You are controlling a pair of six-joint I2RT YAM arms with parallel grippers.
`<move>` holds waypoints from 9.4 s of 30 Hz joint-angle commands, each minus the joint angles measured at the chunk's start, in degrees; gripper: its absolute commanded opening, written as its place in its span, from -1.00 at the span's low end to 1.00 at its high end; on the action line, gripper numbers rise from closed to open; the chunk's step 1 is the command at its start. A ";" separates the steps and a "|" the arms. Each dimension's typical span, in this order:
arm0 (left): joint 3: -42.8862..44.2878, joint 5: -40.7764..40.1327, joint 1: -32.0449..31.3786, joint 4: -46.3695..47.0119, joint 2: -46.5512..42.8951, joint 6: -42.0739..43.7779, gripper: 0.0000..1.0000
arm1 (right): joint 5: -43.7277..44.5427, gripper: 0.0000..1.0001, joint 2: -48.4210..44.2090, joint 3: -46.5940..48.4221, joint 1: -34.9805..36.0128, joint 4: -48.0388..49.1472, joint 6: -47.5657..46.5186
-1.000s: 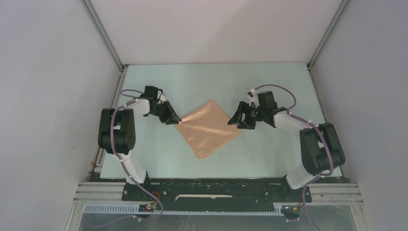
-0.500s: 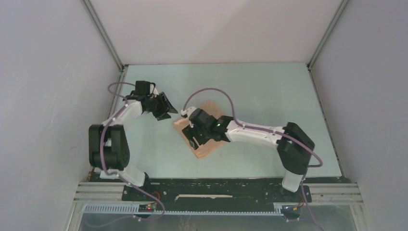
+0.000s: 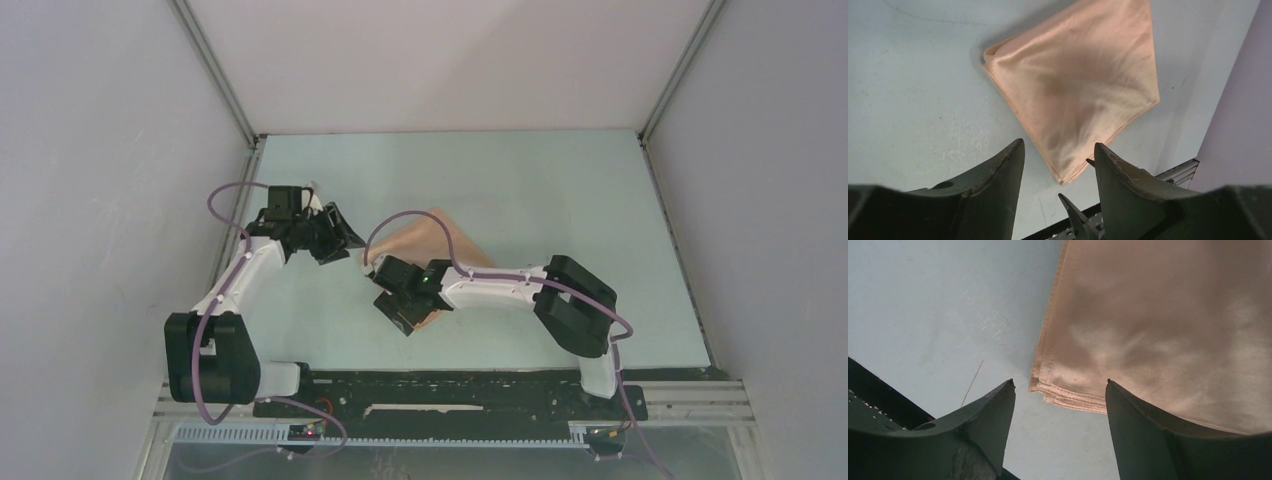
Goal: Fold the napkin into a case and place the utensils inside
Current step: Pick up the lower triangle-folded napkin from the center of the board, then fold the lower triangle-folded napkin at the center of the board.
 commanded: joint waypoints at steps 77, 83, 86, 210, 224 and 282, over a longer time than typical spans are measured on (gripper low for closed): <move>-22.85 2.81 4.80 27.69 -6.05 -17.05 0.60 | -2.17 0.24 -0.18 2.84 -2.24 -4.93 -0.58; -23.17 3.81 4.83 28.70 -4.98 -17.05 0.60 | -2.56 0.19 3.69 6.23 -2.17 -6.30 -1.21; -23.05 4.13 4.78 28.87 -4.74 -16.88 0.60 | -3.65 0.15 4.72 6.87 -2.66 -6.24 -0.25; 17.65 -6.70 -17.29 22.58 37.97 -19.85 -0.74 | -30.36 -0.93 -13.55 -29.24 -30.03 26.78 24.11; 19.58 -6.46 -17.86 22.52 39.48 -18.89 -0.74 | -28.72 -0.90 -13.92 -29.17 -28.99 26.62 23.55; 24.68 0.60 -18.30 19.64 36.29 -16.33 0.05 | -13.68 -1.00 -9.71 -15.52 -27.20 7.96 13.44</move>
